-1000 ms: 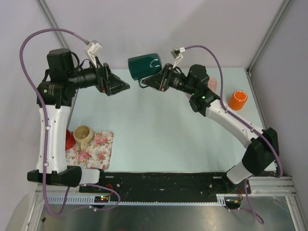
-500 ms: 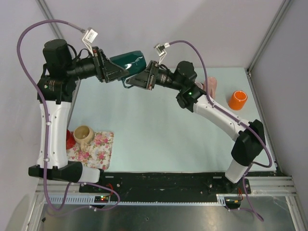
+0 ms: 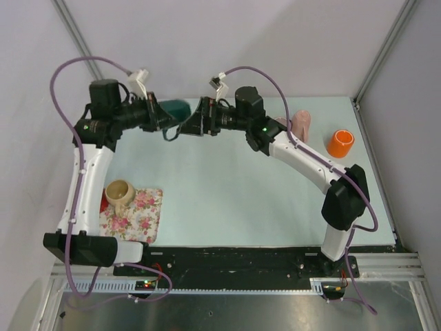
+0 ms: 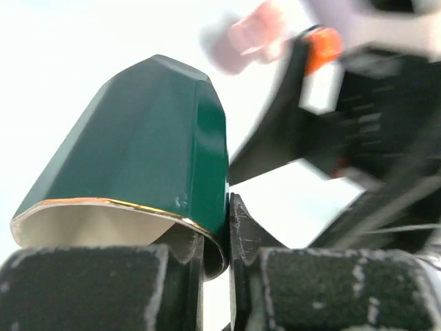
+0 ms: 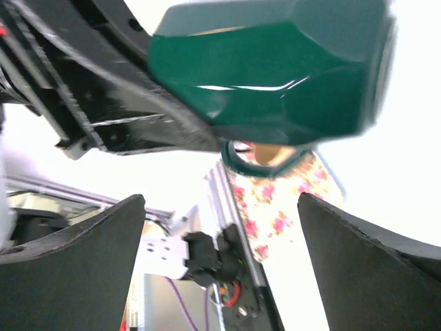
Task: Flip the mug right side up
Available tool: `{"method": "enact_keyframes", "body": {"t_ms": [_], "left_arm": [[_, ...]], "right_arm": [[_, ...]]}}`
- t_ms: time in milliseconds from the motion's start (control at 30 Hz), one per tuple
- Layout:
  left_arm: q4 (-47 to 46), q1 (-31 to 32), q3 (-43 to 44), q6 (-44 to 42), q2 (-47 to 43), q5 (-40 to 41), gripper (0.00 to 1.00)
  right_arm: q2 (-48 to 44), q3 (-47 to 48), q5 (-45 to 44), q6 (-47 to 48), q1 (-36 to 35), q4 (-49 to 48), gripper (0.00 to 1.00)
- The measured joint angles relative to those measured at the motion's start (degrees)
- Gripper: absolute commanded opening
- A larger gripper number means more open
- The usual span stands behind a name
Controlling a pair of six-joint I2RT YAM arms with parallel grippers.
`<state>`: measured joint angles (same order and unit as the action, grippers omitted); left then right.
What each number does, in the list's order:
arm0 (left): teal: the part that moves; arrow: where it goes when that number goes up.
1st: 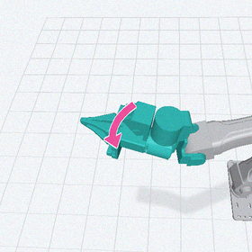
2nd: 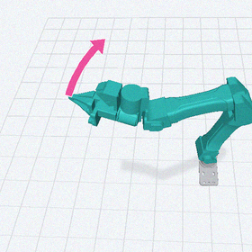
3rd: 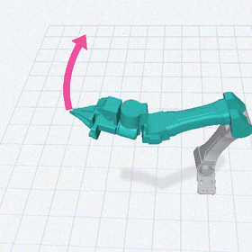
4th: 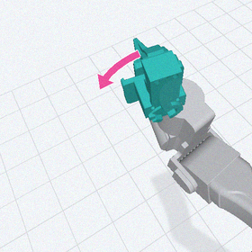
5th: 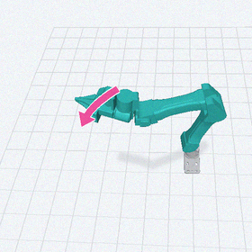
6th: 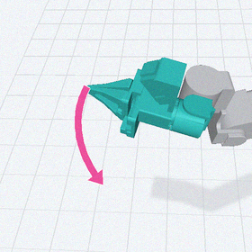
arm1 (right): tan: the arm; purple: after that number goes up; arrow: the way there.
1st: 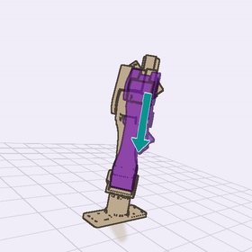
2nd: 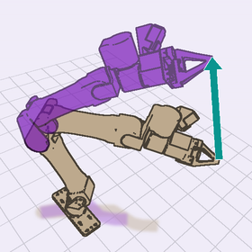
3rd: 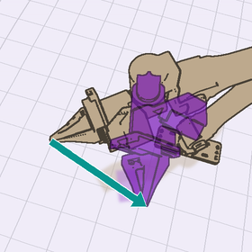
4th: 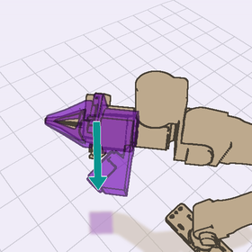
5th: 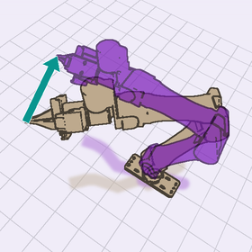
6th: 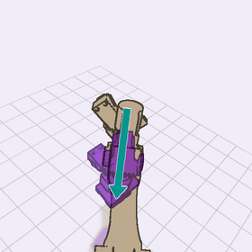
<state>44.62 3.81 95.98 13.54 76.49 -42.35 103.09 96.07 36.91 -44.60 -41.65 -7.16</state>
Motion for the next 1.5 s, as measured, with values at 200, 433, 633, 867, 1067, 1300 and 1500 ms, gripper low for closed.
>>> {"method": "enact_keyframes", "body": {"t_ms": [200, 433, 633, 867, 1067, 1300, 1500], "left_arm": [[11.3, -1.42, -13.31, -14.14, 0.0, 20.44, 0.0], [21.31, -1.68, -27.63, -23.47, -0.13, 30.25, 0.0], [23.52, -1.68, -32.04, -27.76, 2.16, 33.62, 0.0], [22.14, -1.7, -33.33, -30.64, 7.1, 36.24, 0.0], [21.68, -1.7, -32.13, -31.04, 9.38, 38.49, 0.2], [19.93, -1.7, -31.43, -31.93, 11.19, 39.65, 0.5], [20.06, -1.73, -29.31, -32.3, 10.12, 39.54, 0.56]], "right_arm": [[-0.57, -3.89, -2.4, 8.46, 2.01, 14.12, 0.99], [-3.3, -12.63, -8.87, 14.91, 3.19, 25.68, 0.99], [-7.43, -14.08, -12.98, 17.79, 3.37, 28.37, 1.0], [-10.1, -14.88, -15.54, 19.06, 5.38, 28.57, 1.0], [-10.21, -16.26, -18.16, 19.45, 6.62, 29.81, 0.99], [-11.8, -16.48, -23.87, 21.51, 9.35, 34.03, 1.0], [-14.19, -16.48, -32.2, 28.0, 17.33, 39.41, 0.99]]}}
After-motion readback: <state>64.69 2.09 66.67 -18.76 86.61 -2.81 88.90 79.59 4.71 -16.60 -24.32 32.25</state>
